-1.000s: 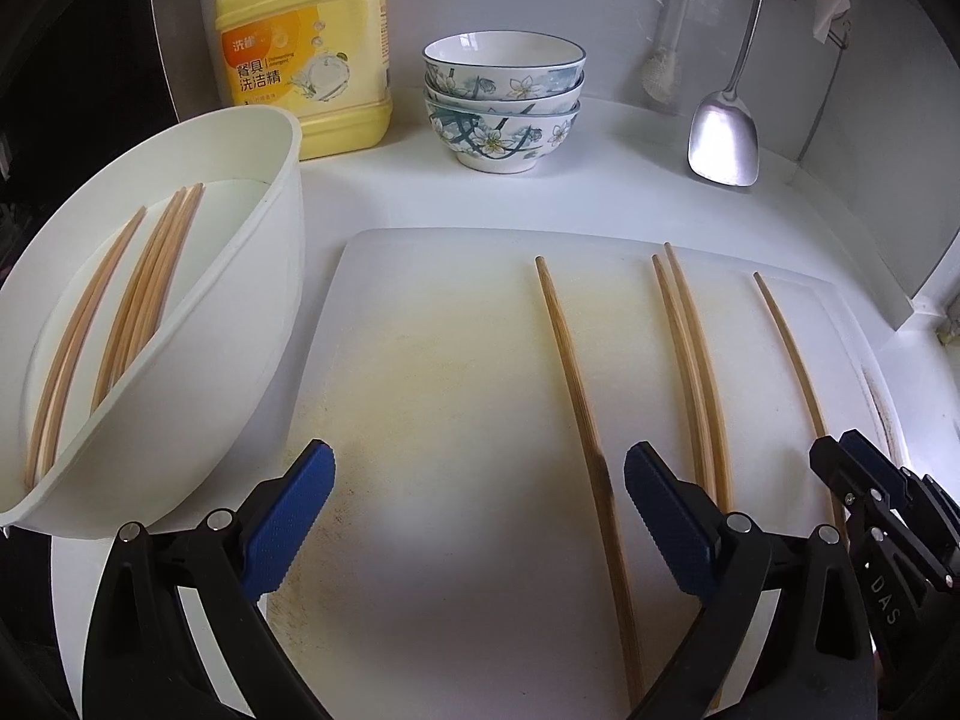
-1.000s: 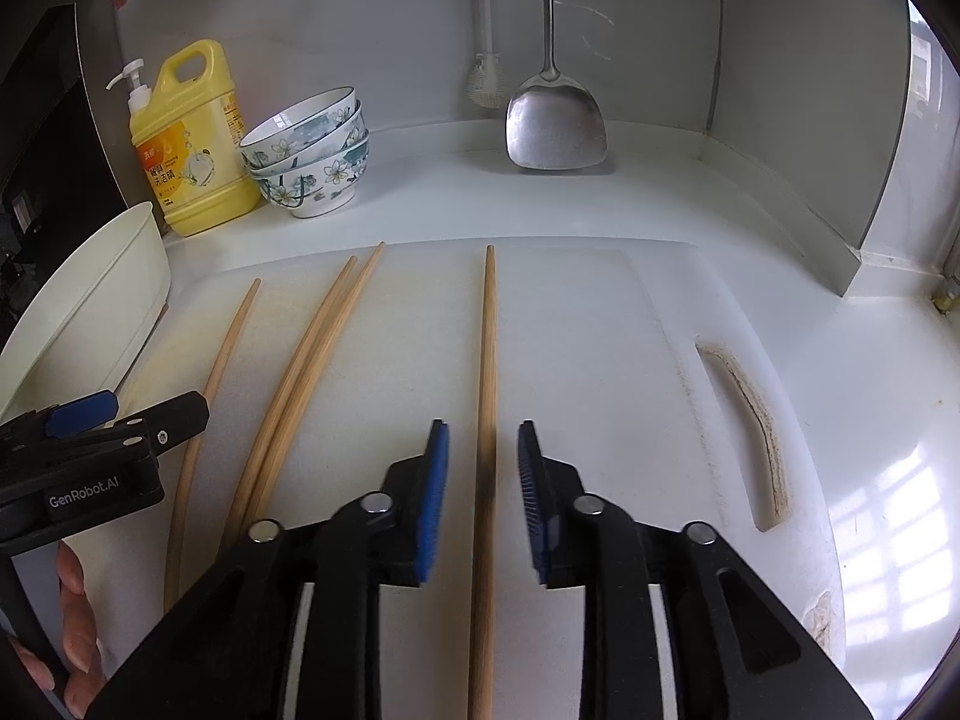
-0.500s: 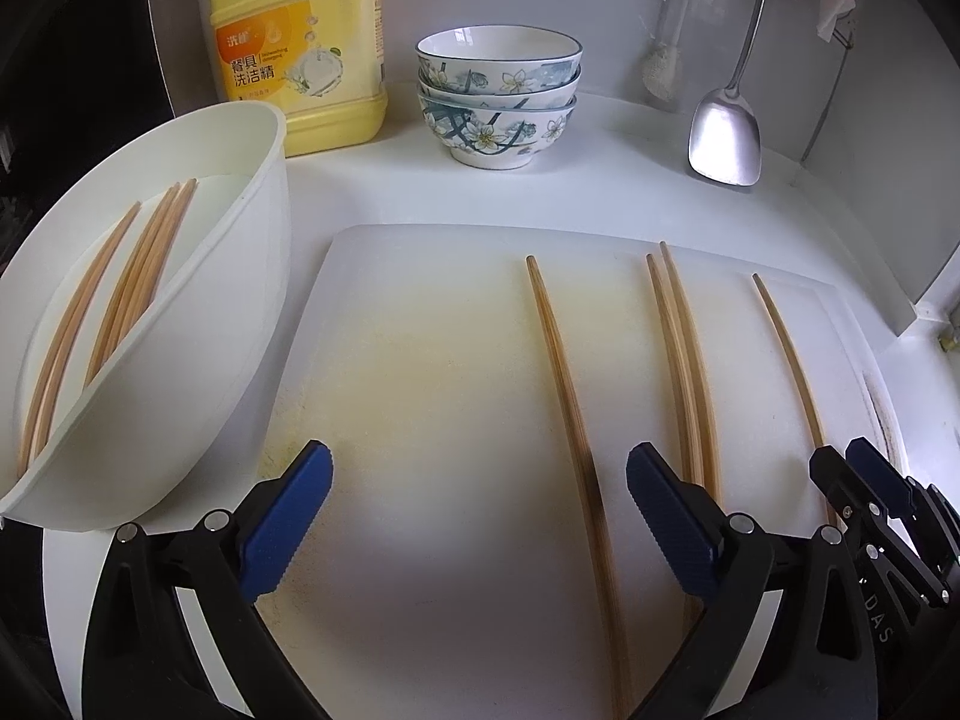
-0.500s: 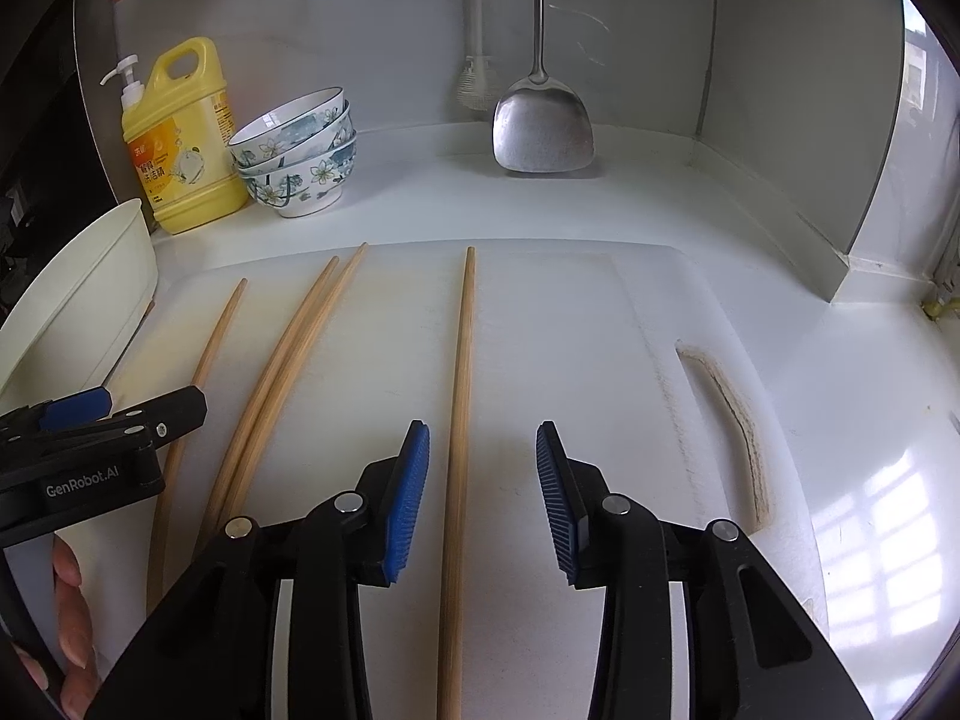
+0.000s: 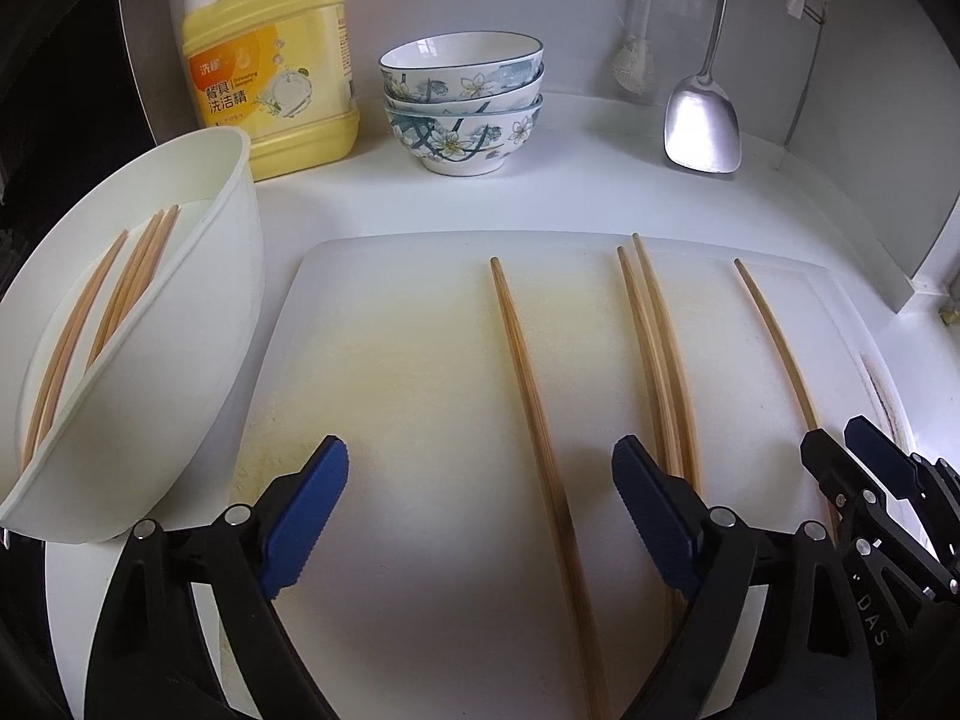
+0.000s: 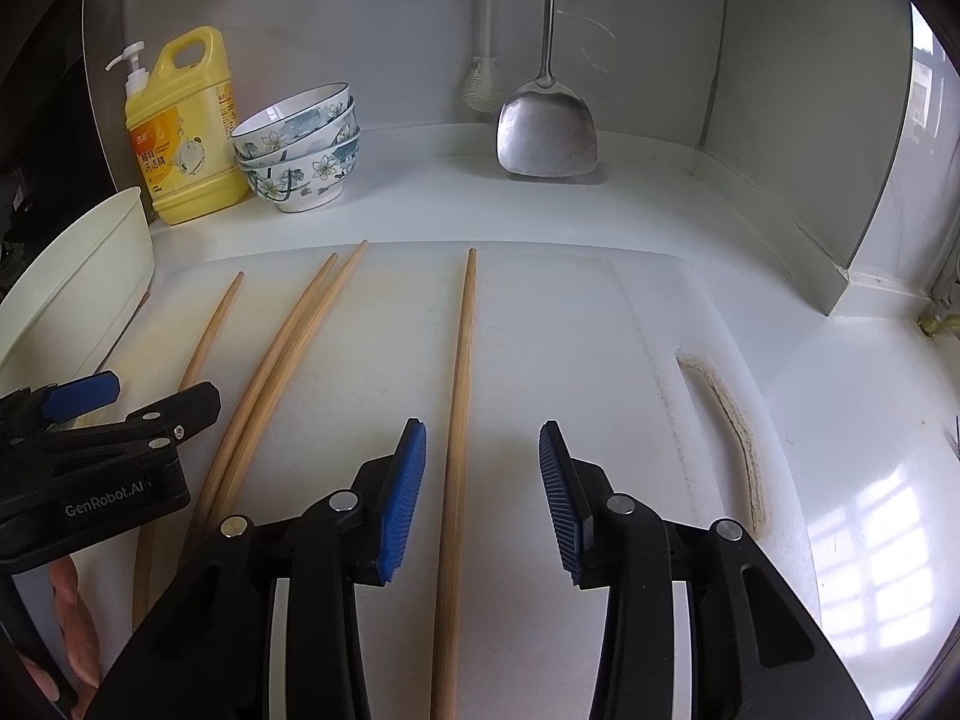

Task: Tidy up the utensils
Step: 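Close the left tool on one chopstick while the right tool grasps another, then carry the chopstick in the left tool toward the basin while the right tool carries its own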

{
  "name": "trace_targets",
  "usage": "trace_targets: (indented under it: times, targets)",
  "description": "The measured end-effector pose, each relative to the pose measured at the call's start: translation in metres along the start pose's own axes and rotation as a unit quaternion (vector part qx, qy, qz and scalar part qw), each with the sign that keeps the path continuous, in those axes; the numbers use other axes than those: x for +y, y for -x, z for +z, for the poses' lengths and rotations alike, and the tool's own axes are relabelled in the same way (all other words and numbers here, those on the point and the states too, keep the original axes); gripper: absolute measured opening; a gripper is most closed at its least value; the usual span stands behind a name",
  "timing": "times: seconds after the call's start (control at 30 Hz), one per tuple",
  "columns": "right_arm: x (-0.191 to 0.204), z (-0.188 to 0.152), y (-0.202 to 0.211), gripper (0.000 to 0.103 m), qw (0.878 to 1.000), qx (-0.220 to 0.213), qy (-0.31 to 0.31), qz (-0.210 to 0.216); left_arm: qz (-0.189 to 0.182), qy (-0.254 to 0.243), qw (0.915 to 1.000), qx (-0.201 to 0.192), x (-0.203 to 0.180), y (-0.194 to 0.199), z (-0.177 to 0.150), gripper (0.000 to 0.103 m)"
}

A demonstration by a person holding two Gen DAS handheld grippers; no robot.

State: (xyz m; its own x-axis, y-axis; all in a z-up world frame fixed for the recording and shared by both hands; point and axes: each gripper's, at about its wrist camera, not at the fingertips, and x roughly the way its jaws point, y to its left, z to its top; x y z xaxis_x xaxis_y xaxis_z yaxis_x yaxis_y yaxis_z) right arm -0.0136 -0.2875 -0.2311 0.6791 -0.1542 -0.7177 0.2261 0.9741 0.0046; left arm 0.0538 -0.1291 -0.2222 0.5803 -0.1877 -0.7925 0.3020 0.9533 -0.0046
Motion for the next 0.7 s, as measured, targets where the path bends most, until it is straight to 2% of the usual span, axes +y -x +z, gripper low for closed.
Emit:
trace_targets:
  times: [0.07, 0.2, 0.27, 0.33, 0.43, 0.7]
  targets:
    - [0.003, -0.001, 0.001, 0.031, 1.000, -0.002, 0.010, 0.003, -0.004, -0.007, 1.0000, -0.005, -0.003, 0.003, -0.002, 0.071]
    - [0.014, -0.004, 0.004, 0.015, 0.999, -0.005, 0.042, 0.005, -0.008, -0.013, 0.9998, -0.010, -0.007, 0.007, -0.004, 0.054]
    - [0.016, -0.004, 0.004, 0.011, 0.999, -0.004, 0.046, 0.008, -0.009, -0.012, 0.9998, -0.010, -0.007, 0.008, -0.003, 0.037]
    - [0.016, -0.004, 0.004, 0.007, 0.999, -0.003, 0.043, 0.010, -0.008, -0.013, 0.9998, -0.011, -0.008, 0.008, -0.003, 0.025]
    - [0.015, -0.003, 0.005, 0.006, 0.999, -0.002, 0.040, 0.015, -0.011, -0.019, 0.9997, -0.009, -0.011, 0.008, -0.002, 0.010]
    - [-0.005, 0.000, 0.017, 0.006, 0.999, 0.004, -0.017, 0.049, -0.028, 0.001, 0.9995, 0.014, -0.007, 0.010, -0.001, 0.007]
